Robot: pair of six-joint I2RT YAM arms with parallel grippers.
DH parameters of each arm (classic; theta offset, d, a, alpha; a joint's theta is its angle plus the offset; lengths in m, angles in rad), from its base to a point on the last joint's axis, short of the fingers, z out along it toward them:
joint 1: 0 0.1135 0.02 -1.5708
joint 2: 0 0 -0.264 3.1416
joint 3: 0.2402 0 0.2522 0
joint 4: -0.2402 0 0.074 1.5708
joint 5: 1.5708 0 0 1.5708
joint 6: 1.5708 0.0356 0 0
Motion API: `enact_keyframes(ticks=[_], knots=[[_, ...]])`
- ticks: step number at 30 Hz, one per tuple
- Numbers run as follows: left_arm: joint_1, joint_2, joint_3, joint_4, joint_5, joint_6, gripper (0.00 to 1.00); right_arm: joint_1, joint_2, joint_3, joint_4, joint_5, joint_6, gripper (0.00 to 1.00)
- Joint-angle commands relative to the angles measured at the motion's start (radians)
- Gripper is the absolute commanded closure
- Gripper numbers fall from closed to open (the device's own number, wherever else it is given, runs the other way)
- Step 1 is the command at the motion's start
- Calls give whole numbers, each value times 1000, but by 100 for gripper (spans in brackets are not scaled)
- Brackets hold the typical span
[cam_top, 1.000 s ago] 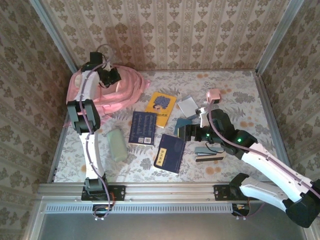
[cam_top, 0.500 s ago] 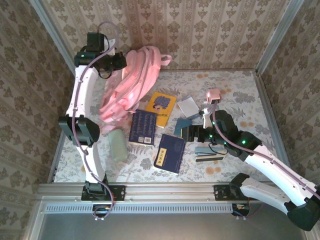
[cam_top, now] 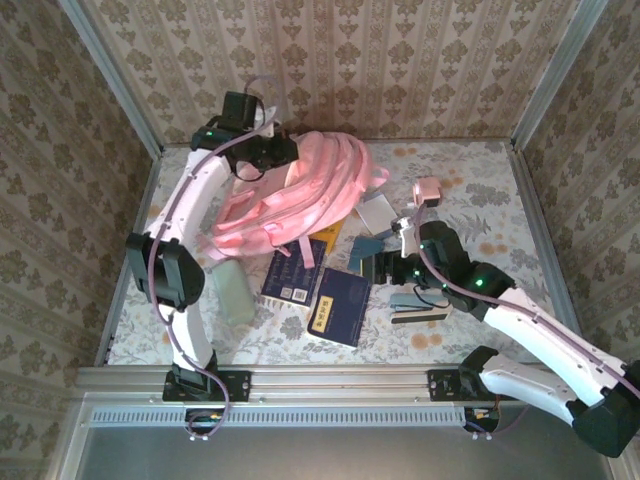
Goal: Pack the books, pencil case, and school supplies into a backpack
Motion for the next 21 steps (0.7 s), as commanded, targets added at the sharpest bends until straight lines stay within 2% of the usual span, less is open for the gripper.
enact_keyframes(ticks=[1, 3, 5, 6, 9, 10, 17, 21], knots=[[-50, 22, 33, 155, 57, -73, 100, 6, 27, -116, 210, -23, -24, 31], [-82, 52, 49, 153, 61, -77, 100, 13, 35, -231, 444, -55, -30, 40], [-87, 67, 58, 156, 66, -82, 100, 15, 64, -319, 652, -59, -38, 45], [-119, 70, 61, 163, 73, -86, 100, 16, 93, -341, 732, -59, -50, 49], [-126, 70, 70, 158, 84, -76, 100, 15, 200, -338, 876, -83, -84, 69], [-125, 67, 70, 156, 83, -74, 100, 15, 240, -323, 898, -96, -89, 71], [-126, 55, 42, 212, 128, -137, 100, 28, 599, -234, 1206, -215, -56, 73], [-128, 51, 40, 222, 123, -168, 100, 88, 702, -201, 1266, -137, -163, 67]])
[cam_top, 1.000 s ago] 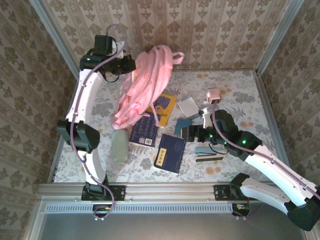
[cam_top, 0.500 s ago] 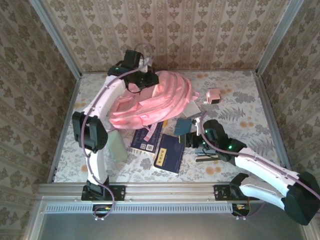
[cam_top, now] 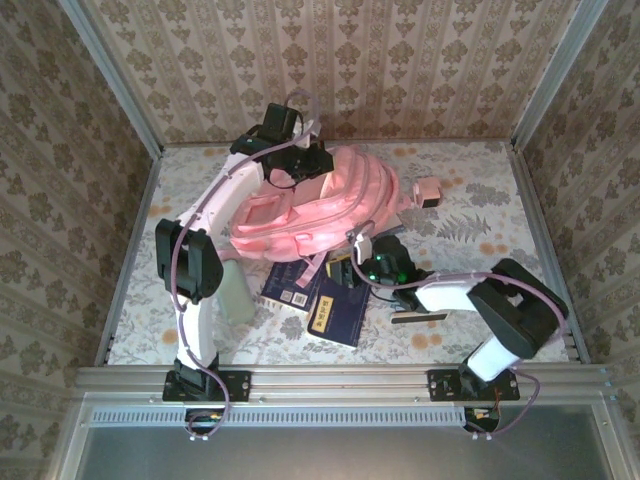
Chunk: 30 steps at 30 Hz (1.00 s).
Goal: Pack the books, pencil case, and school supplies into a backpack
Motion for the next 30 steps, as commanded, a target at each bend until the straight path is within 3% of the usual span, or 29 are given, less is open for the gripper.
enact_keyframes(ticks=[1, 5, 11, 16, 24, 27, 30], knots=[[0, -63, 32, 111, 63, -53, 100, 54, 55, 38, 161, 38, -105, 67], [0, -68, 18, 130, 64, -80, 100, 95, 111, 25, 244, 243, -180, 66], [-1, -62, 8, 155, 66, -117, 100, 134, 189, 57, 252, 390, -237, 66], [-4, -56, 2, 169, 66, -134, 100, 134, 219, 75, 247, 401, -227, 66], [-13, -45, -3, 182, 63, -151, 100, 134, 261, 152, 182, 378, -226, 49], [-14, -41, -8, 189, 64, -161, 100, 133, 282, 188, 155, 376, -232, 51], [-14, -38, -16, 189, 63, -161, 100, 126, 289, 200, 164, 376, -220, 59]])
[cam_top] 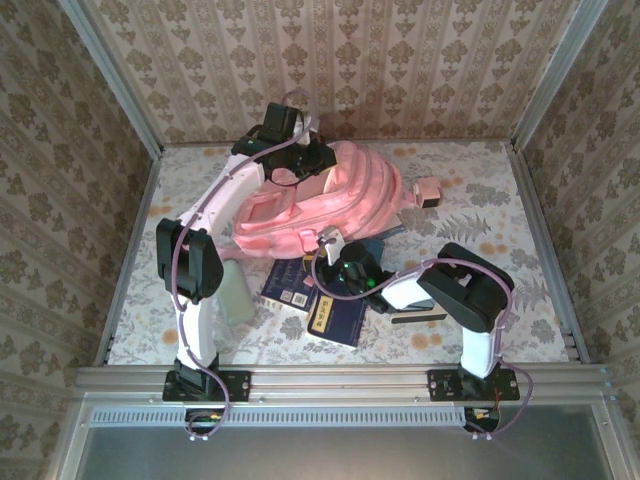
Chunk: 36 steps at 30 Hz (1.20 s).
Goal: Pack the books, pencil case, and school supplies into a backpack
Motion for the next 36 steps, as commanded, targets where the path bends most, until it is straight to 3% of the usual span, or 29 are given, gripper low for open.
enact_keyframes(ticks=[1, 5, 9, 12, 19, 25, 31, 36], knots=[[-12, -39, 4, 98, 51, -12, 100, -11, 11, 27, 7, -1, 10, 63], [-9, -36, -11, 66, 43, 23, 100, -47, 6, 2, 86, -119, 77, 76], [8, -81, -92, 36, 8, 36, 53, -57, 5, -1, 112, -213, 95, 85], [28, -181, -203, -9, -94, 44, 38, -61, 5, 2, 94, -228, 103, 90], [111, -501, -628, -27, -341, -124, 34, -72, 17, -1, 99, -264, 161, 91], [116, -686, -961, 79, -373, -331, 32, -75, 32, -8, 117, -255, 194, 91], [92, -725, -1076, 147, -459, -465, 28, -77, 49, -20, 167, -265, 231, 91], [78, -681, -1094, 203, -518, -519, 31, -79, 57, -27, 196, -275, 250, 92]])
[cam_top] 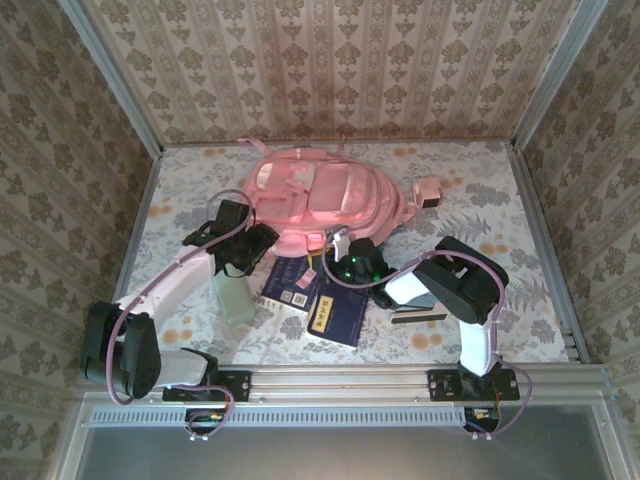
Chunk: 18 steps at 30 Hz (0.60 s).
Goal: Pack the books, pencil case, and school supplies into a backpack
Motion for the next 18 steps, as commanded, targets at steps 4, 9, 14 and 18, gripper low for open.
enact_keyframes(ticks=[4, 9, 14, 18], knots=[[-13, 68, 0, 114, -122, -88, 37, -5, 17, -6, 108, -48, 37, 93], [-21, 127, 6, 138, -146, -99, 45, -12, 15, -8, 101, -37, 50, 93], [-31, 124, -32, 184, -158, -145, 89, -14, 8, -7, 71, -25, 46, 93], [-28, 103, 1, 151, -185, -115, 100, -16, -19, -28, 23, 28, 18, 92]])
